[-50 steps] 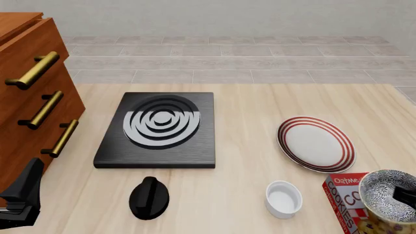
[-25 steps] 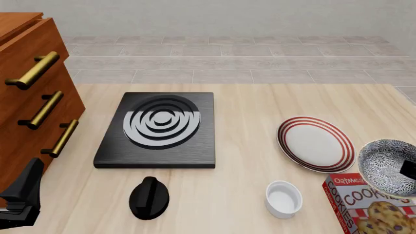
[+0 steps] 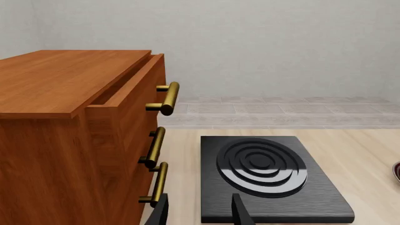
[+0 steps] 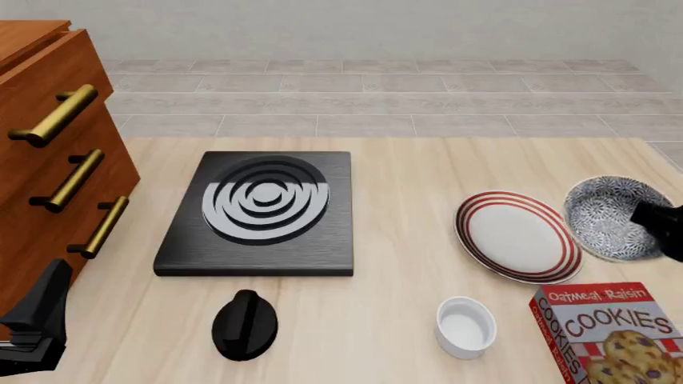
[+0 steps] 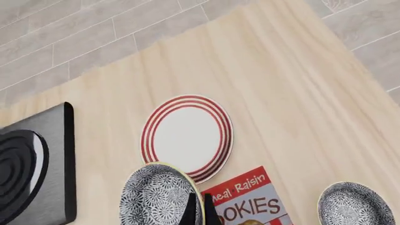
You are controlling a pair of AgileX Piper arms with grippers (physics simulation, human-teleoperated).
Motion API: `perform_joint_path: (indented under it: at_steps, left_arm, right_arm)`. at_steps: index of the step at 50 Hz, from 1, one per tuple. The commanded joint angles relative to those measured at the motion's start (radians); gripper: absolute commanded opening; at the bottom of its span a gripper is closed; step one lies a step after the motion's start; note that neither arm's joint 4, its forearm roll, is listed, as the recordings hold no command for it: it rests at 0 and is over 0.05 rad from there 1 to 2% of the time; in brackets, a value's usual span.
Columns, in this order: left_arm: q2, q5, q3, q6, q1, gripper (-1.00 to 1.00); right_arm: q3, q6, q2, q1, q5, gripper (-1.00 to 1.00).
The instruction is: Pick the akita bowl on the cookies box and place it on the plate.
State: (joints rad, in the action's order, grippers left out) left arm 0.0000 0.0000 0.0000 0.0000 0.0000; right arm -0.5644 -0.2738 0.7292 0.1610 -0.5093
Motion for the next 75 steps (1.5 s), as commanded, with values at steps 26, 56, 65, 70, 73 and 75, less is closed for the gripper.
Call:
perform_joint_path:
  at_steps: [26,56,65,70,73,75]
  left_arm:
    - [0.0,0.0,0.0,0.0,0.0,1.0]
    - [0.0,0.0,0.0,0.0,0.0,1.0]
    - [0.0,0.0,0.0,0.0,0.0,1.0]
    - [0.0,0.0,0.0,0.0,0.0,1.0]
    - [0.0,0.0,0.0,0.0,0.0,1.0]
    - [0.0,0.0,0.0,0.0,0.0,1.0]
  right_arm:
    - [-0.019,-0.199,0.281,-0.155,0.293,-1.0]
    - [-0.07,-0.225,0.502,-0.133,0.43,-1.0]
    - [-0.111,-0.218,0.548,-0.113,0.43,-1.0]
    - [-0.118,-0.217,0.589,-0.109,0.45,-1.0]
    - [-0.122,-0.219,0.605,-0.107,0.456,-1.0]
    - [-0.127,-0.216,0.612,-0.107,0.457,-1.0]
